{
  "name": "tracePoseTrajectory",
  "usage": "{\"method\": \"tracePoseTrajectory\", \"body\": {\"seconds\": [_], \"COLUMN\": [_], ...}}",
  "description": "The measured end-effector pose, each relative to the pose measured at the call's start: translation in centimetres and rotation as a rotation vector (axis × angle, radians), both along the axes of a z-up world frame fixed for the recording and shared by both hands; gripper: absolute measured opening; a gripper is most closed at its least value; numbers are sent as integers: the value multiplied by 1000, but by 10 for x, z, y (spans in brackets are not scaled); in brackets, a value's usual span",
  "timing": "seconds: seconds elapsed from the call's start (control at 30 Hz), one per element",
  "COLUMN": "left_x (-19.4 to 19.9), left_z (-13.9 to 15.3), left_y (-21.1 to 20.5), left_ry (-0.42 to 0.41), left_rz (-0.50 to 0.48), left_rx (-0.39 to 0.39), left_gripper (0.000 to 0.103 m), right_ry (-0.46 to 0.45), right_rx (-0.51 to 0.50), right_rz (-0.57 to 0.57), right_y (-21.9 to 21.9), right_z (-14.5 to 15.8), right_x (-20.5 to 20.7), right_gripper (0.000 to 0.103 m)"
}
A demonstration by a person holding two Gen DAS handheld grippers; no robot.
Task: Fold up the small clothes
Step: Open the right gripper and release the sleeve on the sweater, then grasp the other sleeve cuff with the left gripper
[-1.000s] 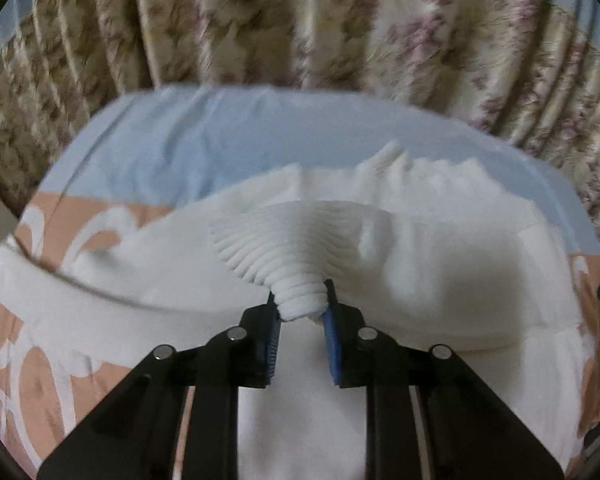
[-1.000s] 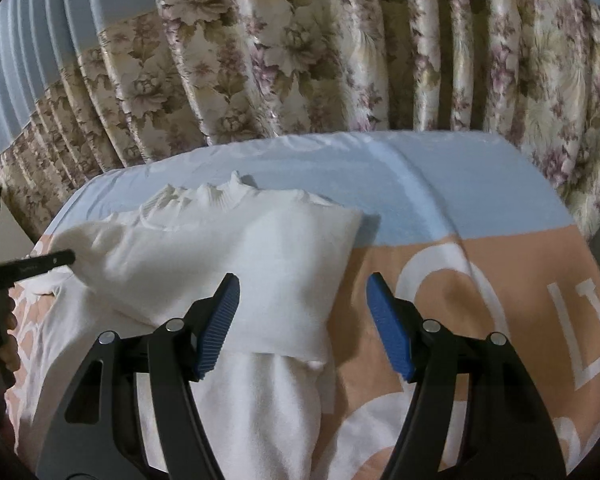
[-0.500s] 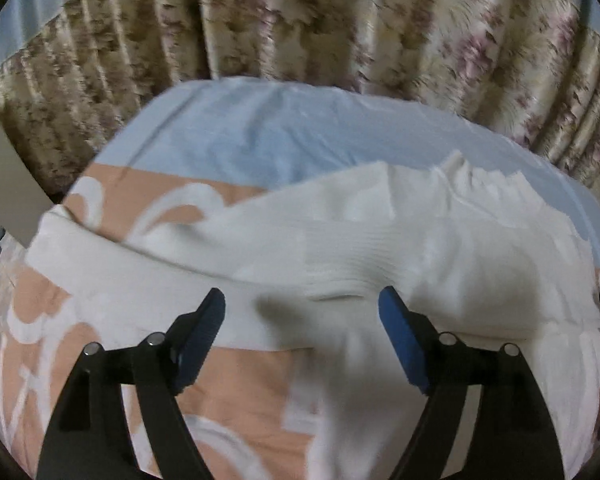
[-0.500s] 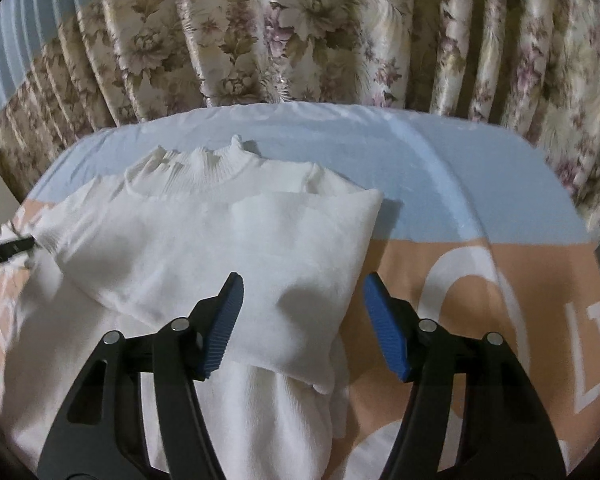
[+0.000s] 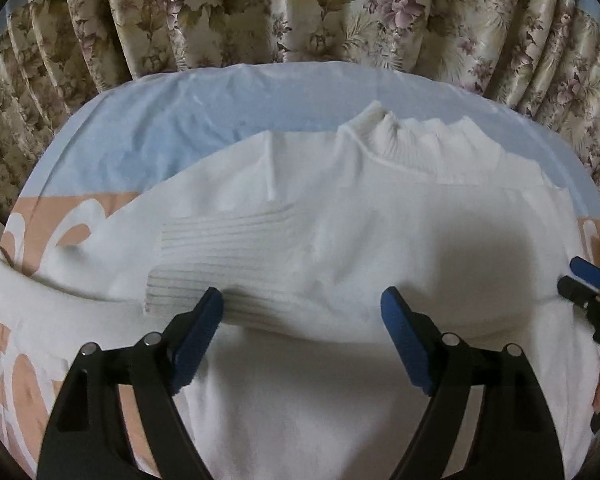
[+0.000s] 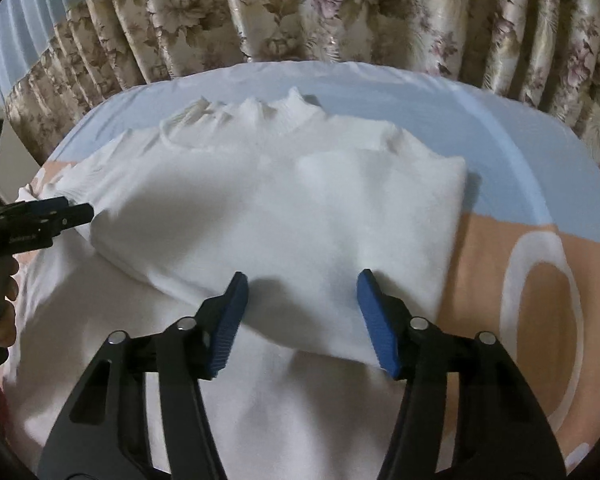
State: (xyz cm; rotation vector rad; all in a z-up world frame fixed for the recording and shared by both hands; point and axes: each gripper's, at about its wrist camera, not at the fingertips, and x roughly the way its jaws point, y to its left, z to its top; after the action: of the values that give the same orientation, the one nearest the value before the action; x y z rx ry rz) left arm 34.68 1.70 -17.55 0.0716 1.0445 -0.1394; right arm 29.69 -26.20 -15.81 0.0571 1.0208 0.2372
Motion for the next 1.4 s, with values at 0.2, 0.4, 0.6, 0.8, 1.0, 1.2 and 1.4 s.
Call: {"method": "tracePoseTrajectory", "body": {"seconds": [0.2,0.4,0.6,0.8,1.0,1.2,1.4], "left_x": [-22,-54,-70,-77,-77,-77,-76], "left_z": [17,48,57,47,41,33,32], "left_y": [16,70,152,233,275,339,416], "left_ry": [20,-45,-40,44,38,31,-6], "left_rz": [60,150,302,450,464,537,661], "left_rx": [-69,-39,-33,-116,-94,-232,-479], "left_gripper": [92,95,95,96,101,101,101], "right_ry": [-46,-211,-202,-163,-154,-167,-218], "right_rx": [34,36,-67,-95,-157,-207,-294], "right_rz": [0,-9,-7,22,-12,83,128], "right_y": [8,37,77,114,156,207,241], "right_z": [21,72,79,80,75,68,69], "right_x": [-9,-25,-13,-7,3,8,19], "right_gripper": [66,97,100,100,100,100,100]}}
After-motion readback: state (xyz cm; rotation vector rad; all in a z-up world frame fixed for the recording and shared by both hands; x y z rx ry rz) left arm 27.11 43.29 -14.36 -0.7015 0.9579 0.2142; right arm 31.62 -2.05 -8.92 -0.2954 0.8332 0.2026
